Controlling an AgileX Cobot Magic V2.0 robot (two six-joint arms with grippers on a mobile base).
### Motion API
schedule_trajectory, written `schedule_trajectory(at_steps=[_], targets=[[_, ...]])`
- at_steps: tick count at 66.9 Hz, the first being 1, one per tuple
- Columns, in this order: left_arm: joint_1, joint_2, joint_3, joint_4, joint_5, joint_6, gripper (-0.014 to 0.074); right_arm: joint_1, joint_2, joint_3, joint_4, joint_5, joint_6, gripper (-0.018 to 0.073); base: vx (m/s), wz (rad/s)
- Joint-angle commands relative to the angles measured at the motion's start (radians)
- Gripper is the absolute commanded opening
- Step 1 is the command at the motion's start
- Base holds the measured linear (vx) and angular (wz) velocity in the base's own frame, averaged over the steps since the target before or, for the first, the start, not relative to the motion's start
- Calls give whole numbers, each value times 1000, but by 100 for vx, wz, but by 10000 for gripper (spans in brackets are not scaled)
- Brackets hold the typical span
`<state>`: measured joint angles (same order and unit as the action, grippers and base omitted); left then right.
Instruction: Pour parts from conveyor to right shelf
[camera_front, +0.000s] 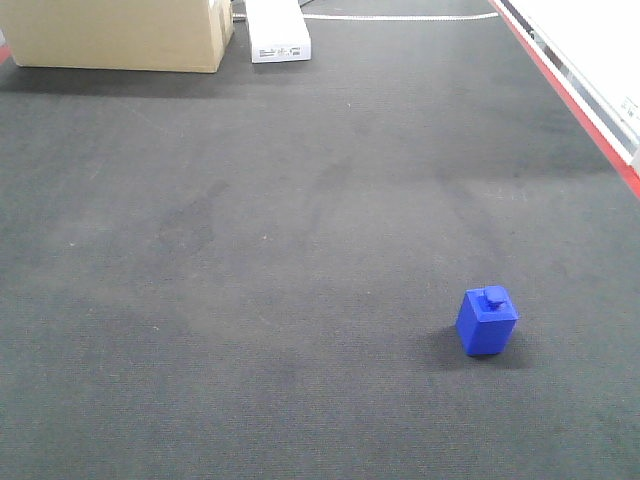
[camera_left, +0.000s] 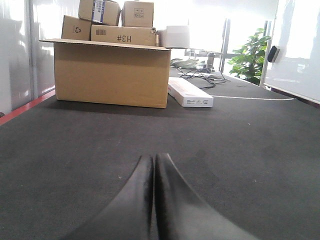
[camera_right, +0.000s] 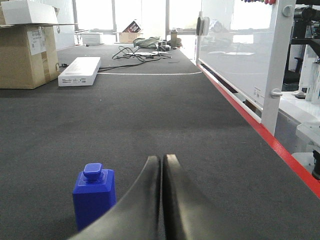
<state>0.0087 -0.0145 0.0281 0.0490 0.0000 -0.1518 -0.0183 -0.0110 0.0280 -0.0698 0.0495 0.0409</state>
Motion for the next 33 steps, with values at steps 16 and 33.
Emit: schedule_trajectory(at_steps=[16,33], targets=[[-3,-11,27,-9,-79,-7,-6,2,-8,18,-7,-79,-4,-8,0,0],[-3,-11,27,-9,-79,-7,-6,2,-8,11,28,-176,29,-8,0,0]])
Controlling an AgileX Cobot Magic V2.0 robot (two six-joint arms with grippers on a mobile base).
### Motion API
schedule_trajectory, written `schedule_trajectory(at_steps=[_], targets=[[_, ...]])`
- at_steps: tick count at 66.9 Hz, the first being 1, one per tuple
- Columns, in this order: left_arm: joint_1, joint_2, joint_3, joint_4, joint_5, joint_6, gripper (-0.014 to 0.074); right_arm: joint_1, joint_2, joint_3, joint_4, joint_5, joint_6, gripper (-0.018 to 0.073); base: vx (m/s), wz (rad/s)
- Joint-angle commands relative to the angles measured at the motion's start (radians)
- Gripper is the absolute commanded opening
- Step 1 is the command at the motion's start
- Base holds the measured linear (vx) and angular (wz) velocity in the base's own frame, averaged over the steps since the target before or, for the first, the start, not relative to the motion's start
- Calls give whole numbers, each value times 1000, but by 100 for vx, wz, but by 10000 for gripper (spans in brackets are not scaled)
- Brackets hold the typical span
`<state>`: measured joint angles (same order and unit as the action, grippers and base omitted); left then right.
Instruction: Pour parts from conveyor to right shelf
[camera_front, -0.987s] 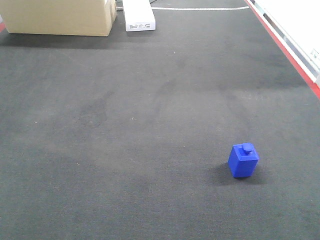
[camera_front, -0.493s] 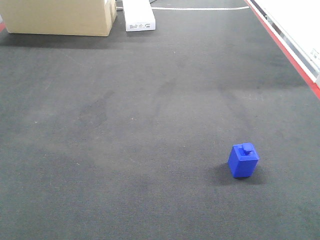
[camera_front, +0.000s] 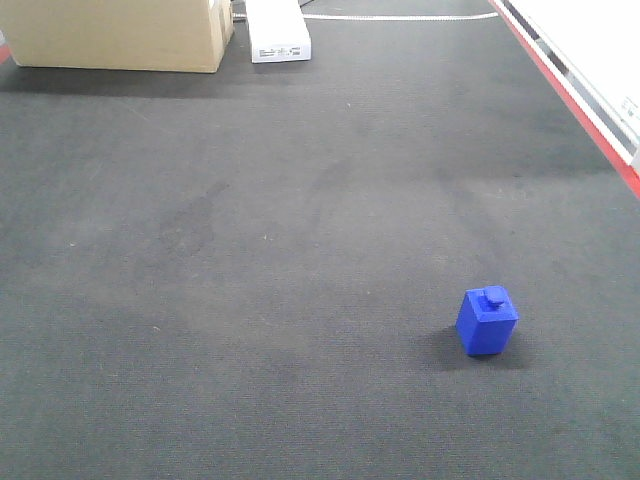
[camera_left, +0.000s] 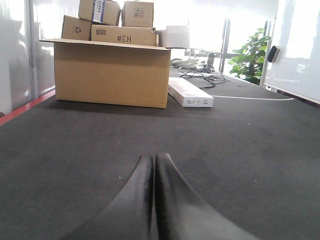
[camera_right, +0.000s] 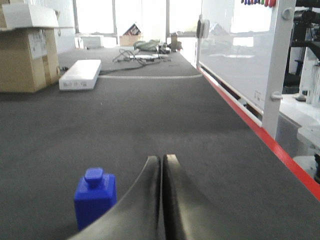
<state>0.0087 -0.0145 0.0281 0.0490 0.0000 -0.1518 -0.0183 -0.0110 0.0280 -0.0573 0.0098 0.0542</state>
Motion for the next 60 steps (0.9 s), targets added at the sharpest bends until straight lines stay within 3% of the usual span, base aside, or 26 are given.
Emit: schedule_trajectory(at_steps=[1,14,33,60], targets=[[-3,-11,27,-9,-79,-7,-6,2,-8,9,16,-139,16,-8,0,0],[-3,-11,27,-9,-79,-7,-6,2,49,-145,14,-24,30,-8,0,0],[-3,-11,27,-9,-79,-7,-6,2,389,-415,31,152,27,-8,0,0],[-3,-11,27,-9,-79,-7,-6,2,623,-432,44,185,32,-4,0,0]])
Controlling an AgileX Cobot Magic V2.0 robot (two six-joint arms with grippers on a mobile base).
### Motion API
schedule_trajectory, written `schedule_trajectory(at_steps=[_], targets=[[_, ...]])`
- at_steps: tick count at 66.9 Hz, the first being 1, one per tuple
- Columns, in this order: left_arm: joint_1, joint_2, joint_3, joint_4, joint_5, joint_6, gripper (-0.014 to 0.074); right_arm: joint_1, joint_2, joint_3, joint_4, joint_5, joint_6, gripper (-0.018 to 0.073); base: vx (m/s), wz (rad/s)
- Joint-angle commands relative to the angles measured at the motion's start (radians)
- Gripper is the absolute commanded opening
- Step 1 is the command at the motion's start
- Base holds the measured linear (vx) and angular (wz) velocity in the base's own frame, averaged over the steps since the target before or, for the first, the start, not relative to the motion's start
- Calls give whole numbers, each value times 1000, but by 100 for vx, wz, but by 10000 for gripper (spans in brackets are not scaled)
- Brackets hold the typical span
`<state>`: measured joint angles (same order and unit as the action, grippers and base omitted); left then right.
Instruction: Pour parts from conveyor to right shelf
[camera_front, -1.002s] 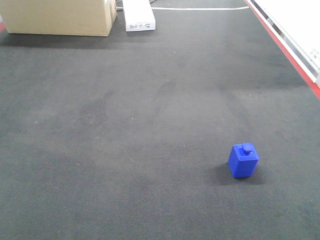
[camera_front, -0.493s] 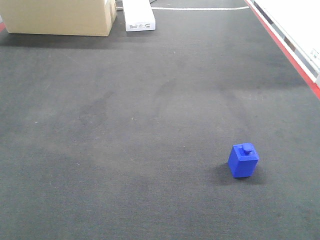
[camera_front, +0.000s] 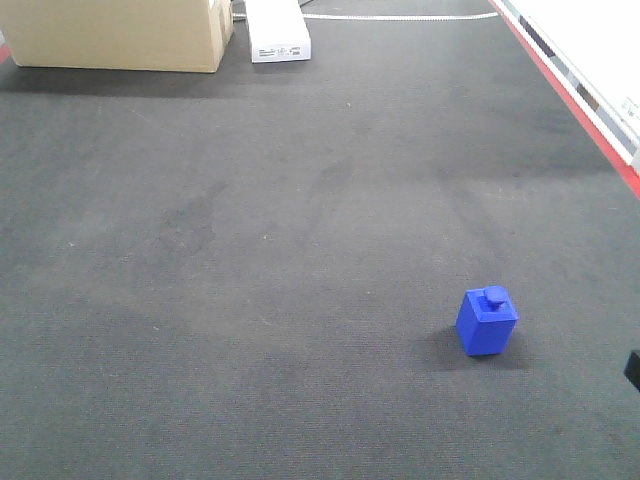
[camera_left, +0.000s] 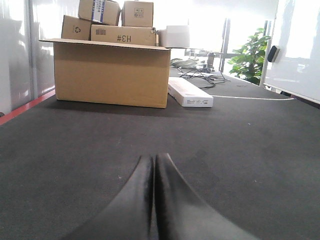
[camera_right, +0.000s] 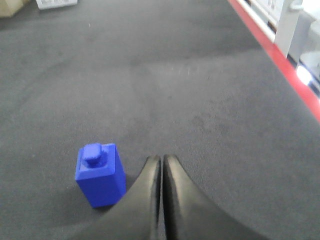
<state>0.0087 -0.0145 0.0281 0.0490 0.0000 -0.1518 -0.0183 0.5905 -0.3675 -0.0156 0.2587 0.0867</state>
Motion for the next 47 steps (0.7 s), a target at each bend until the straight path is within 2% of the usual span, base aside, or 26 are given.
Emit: schedule_trajectory(at_steps=[1,6,14,19,31,38,47], targets=[[-3,-11,27,-9,-79,-7,-6,2,25,-38,2,-60,-5,-3,0,0],[-3,-11,27,-9,-79,-7,-6,5,44,-65,2,0,-26,15,0,0],[-3,-11,27,-9,-79,-7,-6,60,89,-134,0,85,-59,90,0,0],[-3,-11,27,-9,-79,-7,-6,106,133,-174,0,120,-103,174,0,0],[-3,-11,27,-9,-79,-7,-6,181,280,-262,0,134,-106,406,0,0],[-3,-11,27,-9,-79,-7,-6,192,380,-331,1,153,-104,519,0,0],[-3,-11,27,-9,-79,-7,-6,192,504,-440,9,234,-99,602,0,0]])
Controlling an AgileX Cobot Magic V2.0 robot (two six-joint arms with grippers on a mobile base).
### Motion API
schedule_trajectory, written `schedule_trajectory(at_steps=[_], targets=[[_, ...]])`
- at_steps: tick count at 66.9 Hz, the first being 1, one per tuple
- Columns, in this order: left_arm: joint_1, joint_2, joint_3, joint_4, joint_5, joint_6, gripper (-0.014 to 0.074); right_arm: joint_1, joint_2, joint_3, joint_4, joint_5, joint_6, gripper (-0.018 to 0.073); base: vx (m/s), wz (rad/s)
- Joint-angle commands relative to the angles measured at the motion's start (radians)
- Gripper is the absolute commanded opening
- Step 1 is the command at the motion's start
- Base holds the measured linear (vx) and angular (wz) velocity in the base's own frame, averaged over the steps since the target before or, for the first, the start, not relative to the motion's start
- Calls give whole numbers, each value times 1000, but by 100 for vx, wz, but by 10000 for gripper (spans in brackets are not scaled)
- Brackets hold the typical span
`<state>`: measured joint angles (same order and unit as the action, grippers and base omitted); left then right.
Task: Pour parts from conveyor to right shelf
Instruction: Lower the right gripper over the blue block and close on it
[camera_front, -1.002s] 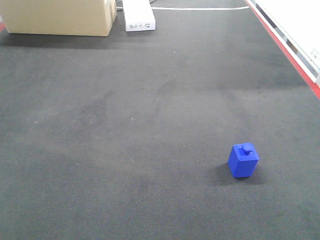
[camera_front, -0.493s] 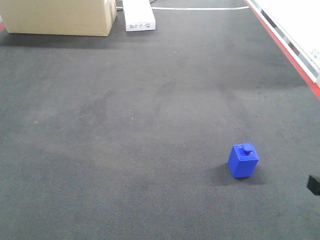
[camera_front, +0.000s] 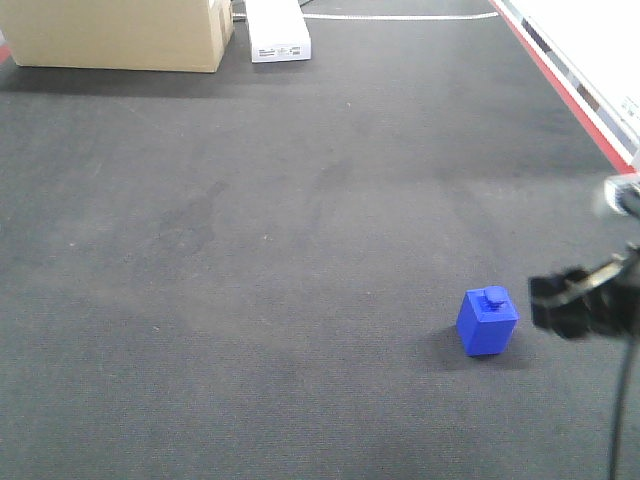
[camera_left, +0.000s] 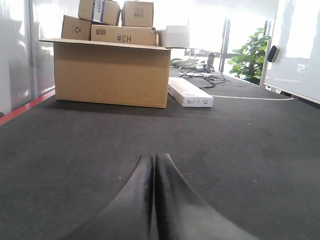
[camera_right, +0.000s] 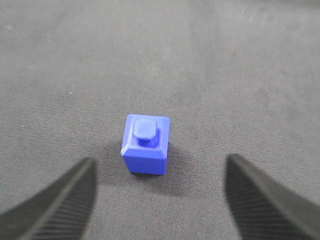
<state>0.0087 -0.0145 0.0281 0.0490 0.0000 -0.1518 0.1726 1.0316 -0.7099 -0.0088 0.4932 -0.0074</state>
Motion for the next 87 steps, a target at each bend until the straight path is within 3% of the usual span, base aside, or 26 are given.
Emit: schedule_trajectory(at_steps=[1,37,68,78,87], targets=[[-3,-11,27,-9,-79,-7,-6,1,84,-118,9,10,-5,607,0,0],[-3,-11,27,-9,-79,-7,-6,1,575,-603,30,437,-1,586,0,0],[-3,-11,27,-9,-79,-7,-6,1,751,-654,67,523,-6,564,0,0],[-3,-11,27,-9,-79,-7,-6,1,784,-654,68,532,-5,494,0,0],[-3,-11,27,-9,-79,-7,-6,1,783,-655,68,545,-5,333,0,0]])
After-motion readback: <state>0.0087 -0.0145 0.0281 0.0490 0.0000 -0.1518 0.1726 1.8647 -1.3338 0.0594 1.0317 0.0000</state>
